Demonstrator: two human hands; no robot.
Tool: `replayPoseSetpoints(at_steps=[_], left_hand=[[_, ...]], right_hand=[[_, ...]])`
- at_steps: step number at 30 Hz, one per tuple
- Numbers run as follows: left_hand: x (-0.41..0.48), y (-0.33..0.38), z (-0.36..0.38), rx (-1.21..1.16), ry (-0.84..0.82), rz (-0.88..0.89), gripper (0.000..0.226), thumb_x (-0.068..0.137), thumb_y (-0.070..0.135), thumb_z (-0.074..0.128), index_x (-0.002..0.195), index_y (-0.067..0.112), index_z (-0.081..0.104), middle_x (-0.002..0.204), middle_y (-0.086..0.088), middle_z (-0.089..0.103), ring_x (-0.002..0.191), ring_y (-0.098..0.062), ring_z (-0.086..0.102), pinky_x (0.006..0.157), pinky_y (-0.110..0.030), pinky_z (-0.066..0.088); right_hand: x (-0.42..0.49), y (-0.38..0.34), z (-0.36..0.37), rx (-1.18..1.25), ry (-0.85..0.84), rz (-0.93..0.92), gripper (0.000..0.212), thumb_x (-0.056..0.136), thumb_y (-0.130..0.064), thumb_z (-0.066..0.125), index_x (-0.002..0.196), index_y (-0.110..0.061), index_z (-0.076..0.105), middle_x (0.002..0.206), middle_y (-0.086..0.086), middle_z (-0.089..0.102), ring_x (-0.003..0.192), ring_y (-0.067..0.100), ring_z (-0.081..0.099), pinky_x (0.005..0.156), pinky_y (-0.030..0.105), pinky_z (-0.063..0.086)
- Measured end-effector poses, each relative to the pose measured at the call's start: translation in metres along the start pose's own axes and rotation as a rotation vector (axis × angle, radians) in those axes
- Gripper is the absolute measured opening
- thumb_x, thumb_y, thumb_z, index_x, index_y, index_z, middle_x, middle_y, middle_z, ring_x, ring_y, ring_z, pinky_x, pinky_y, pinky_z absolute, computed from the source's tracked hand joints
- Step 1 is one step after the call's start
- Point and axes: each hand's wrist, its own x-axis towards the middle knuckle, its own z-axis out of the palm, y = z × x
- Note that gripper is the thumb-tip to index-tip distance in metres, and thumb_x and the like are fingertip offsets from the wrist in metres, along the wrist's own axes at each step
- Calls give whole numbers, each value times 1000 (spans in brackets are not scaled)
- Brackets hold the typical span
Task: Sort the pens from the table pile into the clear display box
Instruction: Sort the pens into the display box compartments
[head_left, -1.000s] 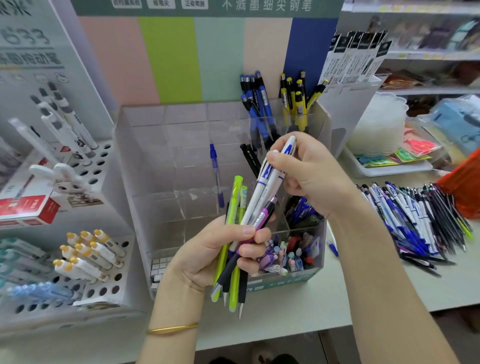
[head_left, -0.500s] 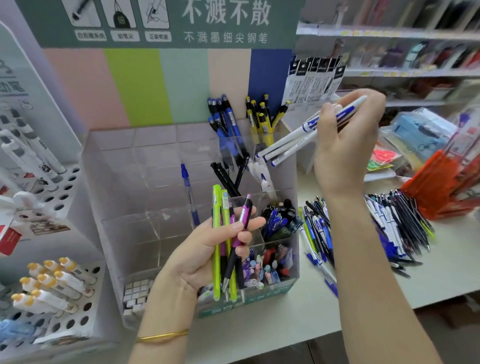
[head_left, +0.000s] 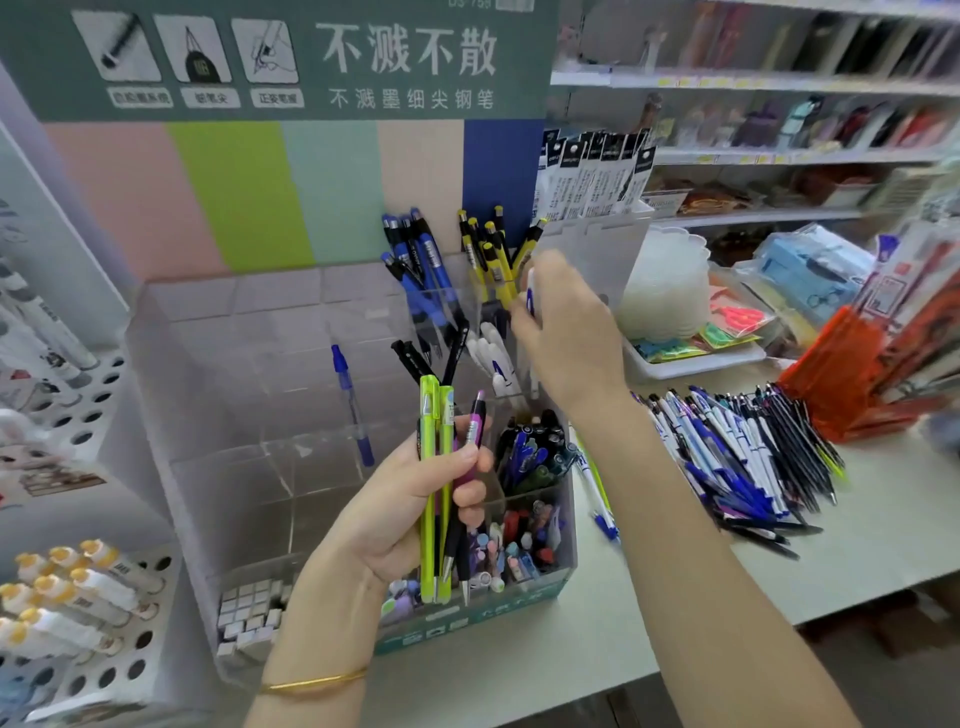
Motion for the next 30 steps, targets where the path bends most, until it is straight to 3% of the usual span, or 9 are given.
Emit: replayPoseSetpoints(at_steps=[6, 9, 13, 16, 18, 20, 24, 27, 30], left_hand=[[-4, -1, -5, 59, -15, 78, 52, 79, 0, 60, 130, 0, 49, 83, -6, 57, 59, -11, 50, 55, -26, 48], [-8, -1, -5, 45, -31, 79, 47, 80, 0, 58, 127, -1, 49, 81, -6, 59, 60, -11, 51, 56, -26, 49], [-15, -1, -6, 6, -34, 83, 39, 82, 2, 57, 121, 1, 51, 74, -6, 56, 58, -12, 52, 54, -26, 49], [-23, -3, -7, 16, -11, 100, 25, 83, 5, 57, 108, 2, 54, 71, -8, 55, 56, -18, 54, 53, -29, 51], [-31, -5, -7, 89, 37, 149, 7, 84, 6, 56, 90, 3, 56, 70, -9, 52, 52, -16, 49, 49, -28, 47], [-38, -6, -8, 174, 120, 197, 5, 88, 3, 53, 92, 5, 54, 67, -6, 51, 50, -15, 44, 47, -26, 42], [-50, -9, -22, 309, 310, 236, 13, 96, -3, 48, 101, 9, 46, 63, 1, 49, 49, -12, 38, 45, -25, 36], [-65, -5, -32, 398, 338, 250, 24, 85, 2, 63, 100, 9, 46, 66, 0, 52, 50, -12, 39, 46, -26, 35], [-82, -1, -44, 368, 280, 265, 24, 81, 7, 64, 99, 5, 49, 79, -14, 48, 49, -11, 40, 44, -23, 36]], right_hand=[[-11, -3, 10, -148, -187, 95, 24, 98, -29, 50, 106, -7, 43, 108, 12, 55, 95, 32, 57, 63, 32, 32], [-15, -9, -3, -24, -104, 138, 26, 95, -24, 56, 113, -7, 46, 110, 10, 53, 94, 28, 57, 68, 30, 37], [-31, -27, -17, 173, 93, -25, 14, 91, -9, 60, 105, -7, 60, 93, -1, 54, 79, 17, 56, 68, 17, 39], [-44, -48, -13, 379, -243, -32, 13, 93, -22, 58, 100, -14, 66, 81, -14, 52, 73, 6, 53, 67, 18, 40], [-49, -59, -3, 345, -478, -21, 30, 91, -42, 56, 105, -17, 66, 76, -12, 52, 72, 5, 51, 69, 24, 42], [-54, -71, 5, 304, -573, 3, 44, 85, -54, 58, 112, -19, 62, 73, -10, 51, 72, 9, 53, 70, 33, 48], [-59, -86, 19, 268, -666, 2, 40, 87, -45, 62, 118, -21, 55, 94, -5, 58, 88, 14, 57, 76, 32, 48], [-59, -92, 26, 448, -767, 16, 24, 89, -31, 64, 109, -24, 54, 91, -10, 55, 70, 6, 55, 62, 22, 44], [-62, -99, 31, 628, -837, 78, 21, 90, -19, 64, 106, -21, 52, 86, -2, 58, 53, 10, 56, 49, 27, 48]])
